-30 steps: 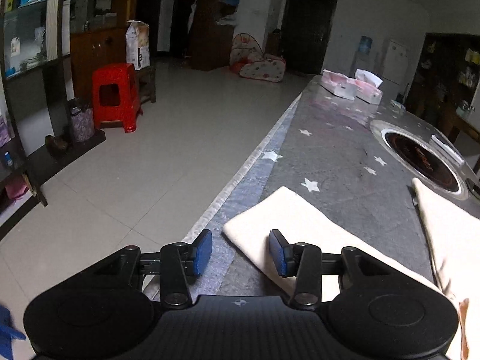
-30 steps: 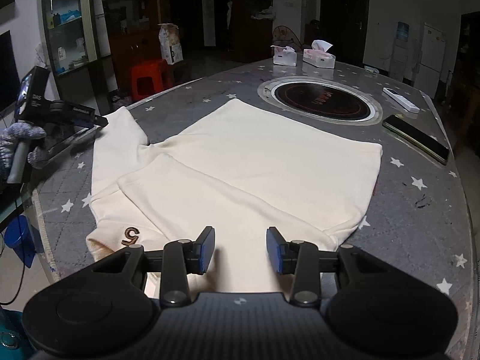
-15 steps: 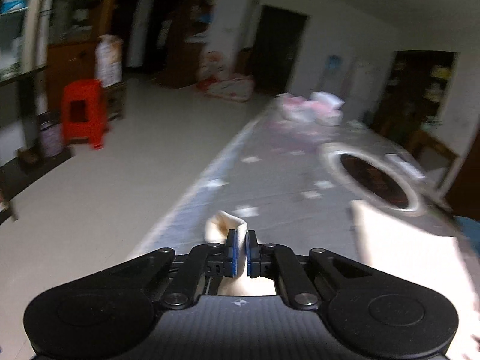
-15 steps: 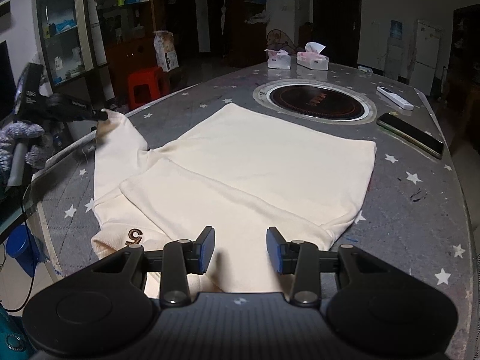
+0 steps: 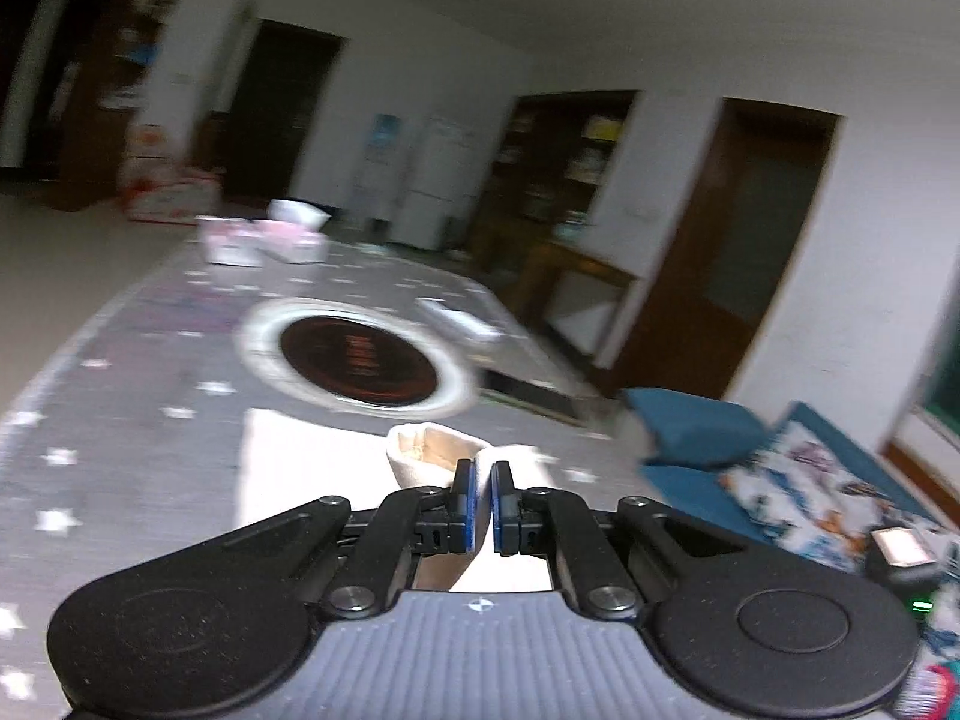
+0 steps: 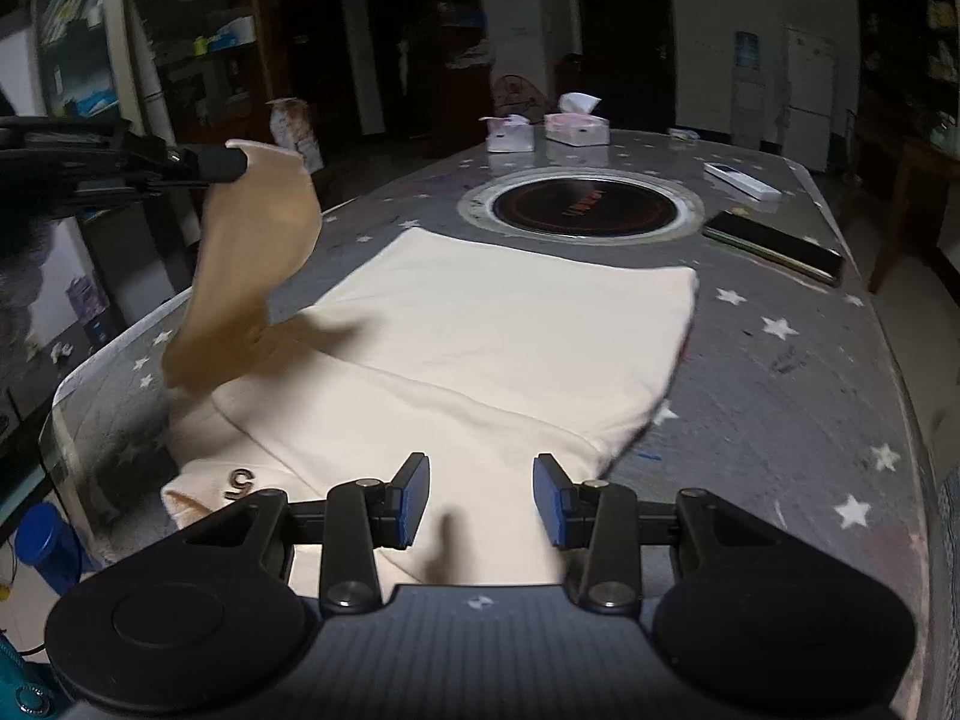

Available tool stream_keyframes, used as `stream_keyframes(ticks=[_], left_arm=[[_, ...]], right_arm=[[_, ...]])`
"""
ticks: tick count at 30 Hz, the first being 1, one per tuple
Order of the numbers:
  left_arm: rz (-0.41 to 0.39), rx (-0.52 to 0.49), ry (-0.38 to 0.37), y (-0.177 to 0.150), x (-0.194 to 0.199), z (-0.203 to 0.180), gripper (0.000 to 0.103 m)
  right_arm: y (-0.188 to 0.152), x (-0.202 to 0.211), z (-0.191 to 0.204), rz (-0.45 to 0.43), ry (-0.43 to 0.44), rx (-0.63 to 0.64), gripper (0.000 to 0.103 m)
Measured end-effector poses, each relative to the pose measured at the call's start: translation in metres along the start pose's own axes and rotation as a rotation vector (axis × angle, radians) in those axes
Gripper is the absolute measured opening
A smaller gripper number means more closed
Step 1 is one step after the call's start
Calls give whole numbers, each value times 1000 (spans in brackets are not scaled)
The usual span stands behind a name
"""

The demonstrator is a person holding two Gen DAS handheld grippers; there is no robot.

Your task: Fold clothes

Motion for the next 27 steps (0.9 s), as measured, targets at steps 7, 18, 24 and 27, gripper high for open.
stream_keyframes(ticks=[7,18,24,27], left_arm=[[119,-22,-117,-42,-35,-38,6],[277,-87,-139,-79,-48,-29,26],[243,-126,-13,-66,-30,14,24],[215,-102,76,-55,-21,46,22]], right_arm=[[-15,8,-16,9,-37,-63,38],[-17,24,-29,-7,-81,-92,38],[-7,16,-21,-13,-23,-72,37],[-4,3,-13,0,3,-49,37]])
Point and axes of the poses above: each gripper's, at about its wrist camera, not at the fingertips, and x roughly against the way its jaws point, z to its left, y to its top, the point moved 2 cm from there along -x, roughly the way its jaws point, and after that the axes turned 14 degrees about x, right-handed, at the moved point
